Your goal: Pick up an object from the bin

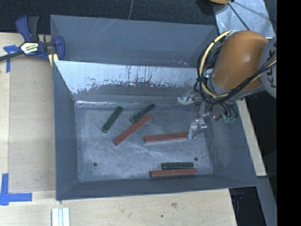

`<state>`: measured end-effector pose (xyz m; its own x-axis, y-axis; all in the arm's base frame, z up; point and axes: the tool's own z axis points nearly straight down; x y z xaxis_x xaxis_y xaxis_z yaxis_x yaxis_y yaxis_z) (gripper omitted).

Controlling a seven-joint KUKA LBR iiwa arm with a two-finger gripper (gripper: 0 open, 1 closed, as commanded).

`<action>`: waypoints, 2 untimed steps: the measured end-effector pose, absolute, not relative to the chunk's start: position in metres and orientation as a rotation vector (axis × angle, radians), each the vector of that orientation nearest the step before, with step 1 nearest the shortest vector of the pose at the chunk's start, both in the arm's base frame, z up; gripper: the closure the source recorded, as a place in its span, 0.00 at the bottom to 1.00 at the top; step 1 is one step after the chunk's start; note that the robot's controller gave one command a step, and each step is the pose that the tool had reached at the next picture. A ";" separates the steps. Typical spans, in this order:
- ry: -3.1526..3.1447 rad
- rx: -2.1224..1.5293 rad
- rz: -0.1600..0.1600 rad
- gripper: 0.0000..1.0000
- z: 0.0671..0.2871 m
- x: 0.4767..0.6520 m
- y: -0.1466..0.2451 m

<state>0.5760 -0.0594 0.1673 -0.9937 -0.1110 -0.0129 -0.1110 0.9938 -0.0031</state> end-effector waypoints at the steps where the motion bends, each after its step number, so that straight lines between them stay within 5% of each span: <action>1: 3.124 -0.360 0.002 0.00 0.135 0.540 -0.060; 2: 3.040 -0.701 -0.006 1.00 0.077 0.596 -0.071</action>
Offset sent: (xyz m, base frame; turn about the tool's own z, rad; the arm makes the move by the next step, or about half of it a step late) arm 0.0135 -0.0115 -0.0973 -0.3436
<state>0.5962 -0.0706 0.0774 -0.8989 -0.4376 -0.0200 -0.4376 0.8992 -0.0087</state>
